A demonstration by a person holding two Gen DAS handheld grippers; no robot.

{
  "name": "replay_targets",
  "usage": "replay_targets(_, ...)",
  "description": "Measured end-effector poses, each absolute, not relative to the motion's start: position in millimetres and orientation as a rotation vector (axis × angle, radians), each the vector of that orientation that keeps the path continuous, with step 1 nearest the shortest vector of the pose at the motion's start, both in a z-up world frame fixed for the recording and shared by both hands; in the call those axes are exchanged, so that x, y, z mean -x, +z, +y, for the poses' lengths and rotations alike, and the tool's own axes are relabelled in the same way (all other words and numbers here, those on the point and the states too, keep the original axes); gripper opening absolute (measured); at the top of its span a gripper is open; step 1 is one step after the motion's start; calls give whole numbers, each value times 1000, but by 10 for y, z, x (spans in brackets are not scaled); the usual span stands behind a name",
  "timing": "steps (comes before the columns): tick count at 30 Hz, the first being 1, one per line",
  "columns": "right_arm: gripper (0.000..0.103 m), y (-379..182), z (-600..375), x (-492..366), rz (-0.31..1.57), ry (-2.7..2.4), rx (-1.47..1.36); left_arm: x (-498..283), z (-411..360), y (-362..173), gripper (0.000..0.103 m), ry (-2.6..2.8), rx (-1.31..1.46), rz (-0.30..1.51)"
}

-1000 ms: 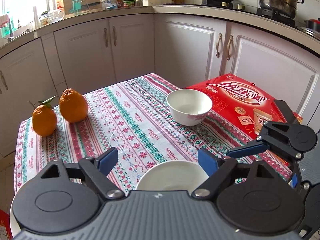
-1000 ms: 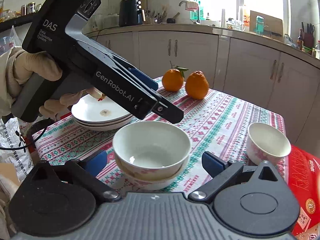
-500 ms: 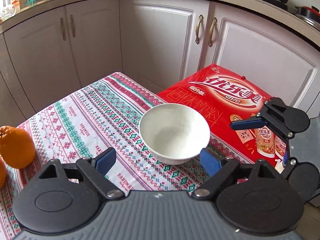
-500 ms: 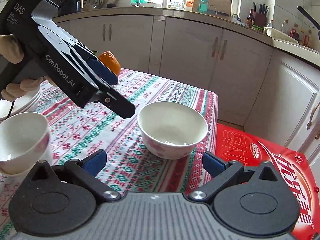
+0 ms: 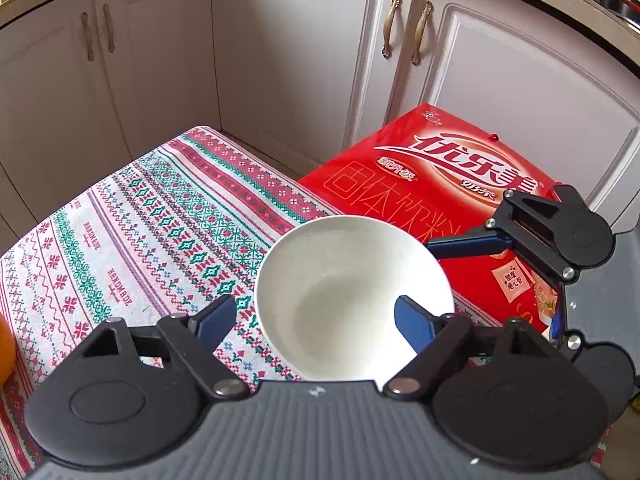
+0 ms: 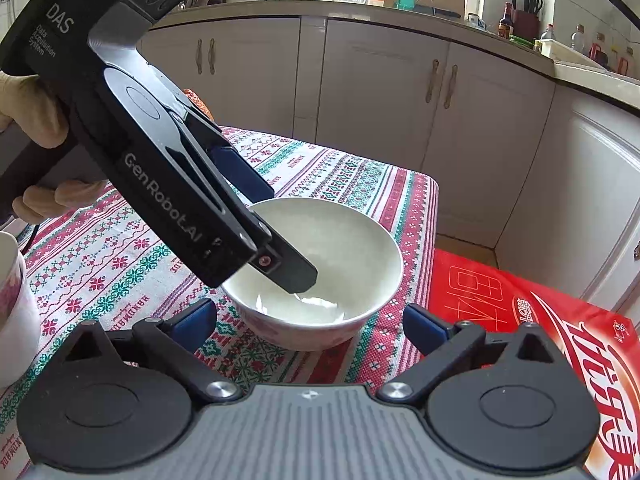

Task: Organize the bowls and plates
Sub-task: 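Move the left tool to another white bowl and grasp its rim, then lift the white bowl off the table with the left tool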

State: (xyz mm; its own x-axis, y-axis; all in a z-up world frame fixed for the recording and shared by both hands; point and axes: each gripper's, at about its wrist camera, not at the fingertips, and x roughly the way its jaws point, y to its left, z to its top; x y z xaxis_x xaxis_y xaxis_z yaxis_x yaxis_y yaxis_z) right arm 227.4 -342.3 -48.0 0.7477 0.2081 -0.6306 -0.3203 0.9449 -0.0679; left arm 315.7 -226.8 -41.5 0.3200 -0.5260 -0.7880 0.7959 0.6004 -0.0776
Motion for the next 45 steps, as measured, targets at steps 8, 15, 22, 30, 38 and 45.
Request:
replay_targets(8,93,-456,-3411,-2289,655,303,174,-3175,-2317,-436,71,-912,-355,889)
replay_targets(15,93,-442,-3424,-2289,651,300,177,-3213,-2345,-443,70,-917,-362,888)
replay_targets(22,91,-475,-3401,-2312,660,299,191,-3229,-2361,-459,70,-925,-374,889)
replay_targets(30,90,-445,-3398,-2332,681,306,173,-3201,-2334,-445,69,-933,-368,891)
replay_targets(38,90,-238,-3324,-2150,677,324,165,-2975,-2178,-239,69,-933,-357,869)
replay_targets(45,90,27,-3147,-1850,659,361,186,-2625,-1927,21,69,-904,-343,833)
